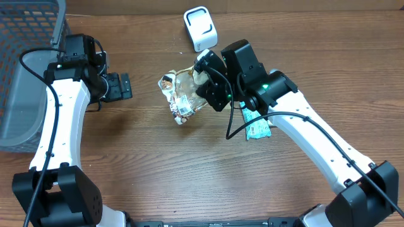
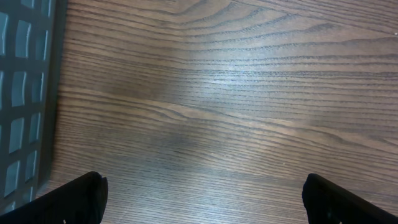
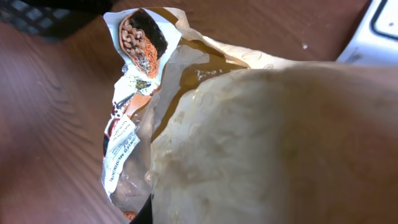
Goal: Scan the item barcode
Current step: 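Lift the PanTree bag with the right gripper up toward the white scanner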
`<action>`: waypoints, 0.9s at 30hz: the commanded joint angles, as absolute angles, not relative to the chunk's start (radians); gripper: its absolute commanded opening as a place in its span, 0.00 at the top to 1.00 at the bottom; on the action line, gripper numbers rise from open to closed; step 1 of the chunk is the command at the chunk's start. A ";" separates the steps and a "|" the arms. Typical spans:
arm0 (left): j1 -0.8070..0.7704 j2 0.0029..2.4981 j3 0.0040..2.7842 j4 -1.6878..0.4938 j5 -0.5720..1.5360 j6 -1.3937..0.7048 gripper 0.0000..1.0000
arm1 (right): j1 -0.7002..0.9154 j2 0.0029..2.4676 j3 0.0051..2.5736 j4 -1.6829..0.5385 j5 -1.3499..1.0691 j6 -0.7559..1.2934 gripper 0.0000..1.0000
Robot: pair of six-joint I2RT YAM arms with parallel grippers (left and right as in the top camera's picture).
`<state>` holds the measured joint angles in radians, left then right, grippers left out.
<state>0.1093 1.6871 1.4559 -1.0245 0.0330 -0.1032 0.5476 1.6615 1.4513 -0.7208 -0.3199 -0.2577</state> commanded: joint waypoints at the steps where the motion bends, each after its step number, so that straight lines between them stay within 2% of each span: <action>1: 0.111 1.683 1.468 -1.021 0.044 -0.089 0.00 | 0.548 1.582 1.475 -0.696 -0.278 -0.341 0.92; 3: 0.111 1.683 1.468 -1.021 0.044 -0.089 0.01 | 0.548 1.559 1.475 -0.654 -0.268 -0.374 0.96; 10: 0.111 1.683 1.468 -1.021 0.044 -0.089 0.00 | 0.549 1.477 1.475 -0.514 -0.074 -0.376 0.96; 21: 0.111 1.683 1.468 -1.021 0.044 -0.089 0.00 | 0.579 1.453 1.480 -0.503 0.094 -0.400 0.97; 27: 0.111 1.683 1.468 -1.021 0.044 -0.089 0.01 | 0.605 1.455 1.586 -0.549 0.149 -0.409 0.97</action>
<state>0.1093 1.6871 1.4559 -1.0245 0.0334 -0.1009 0.5934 1.4693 1.4830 -0.5453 0.0963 -0.3969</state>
